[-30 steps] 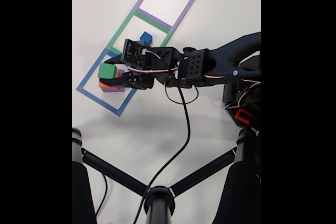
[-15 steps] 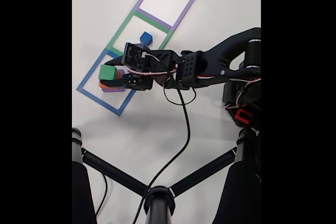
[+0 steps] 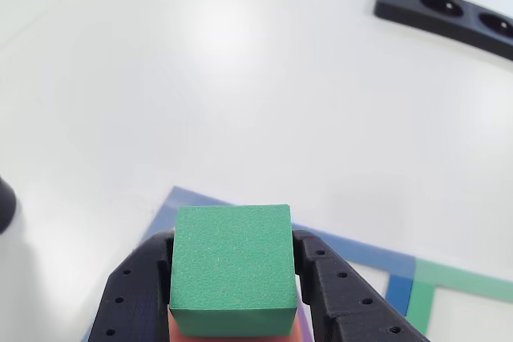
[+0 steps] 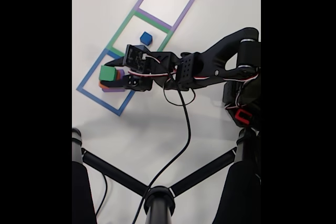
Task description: Tower of hanoi
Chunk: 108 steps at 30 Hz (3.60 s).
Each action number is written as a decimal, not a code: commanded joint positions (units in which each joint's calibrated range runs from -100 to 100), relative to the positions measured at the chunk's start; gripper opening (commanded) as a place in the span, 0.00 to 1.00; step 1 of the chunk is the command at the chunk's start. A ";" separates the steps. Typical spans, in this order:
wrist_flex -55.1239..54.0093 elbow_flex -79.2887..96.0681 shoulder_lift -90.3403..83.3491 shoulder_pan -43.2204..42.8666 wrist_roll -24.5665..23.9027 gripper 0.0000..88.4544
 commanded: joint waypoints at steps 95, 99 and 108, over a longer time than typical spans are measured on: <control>9.72 23.47 -27.83 27.62 1.18 0.30; -2.75 23.75 -16.85 27.31 1.18 0.30; -20.64 22.20 0.21 26.85 1.18 0.30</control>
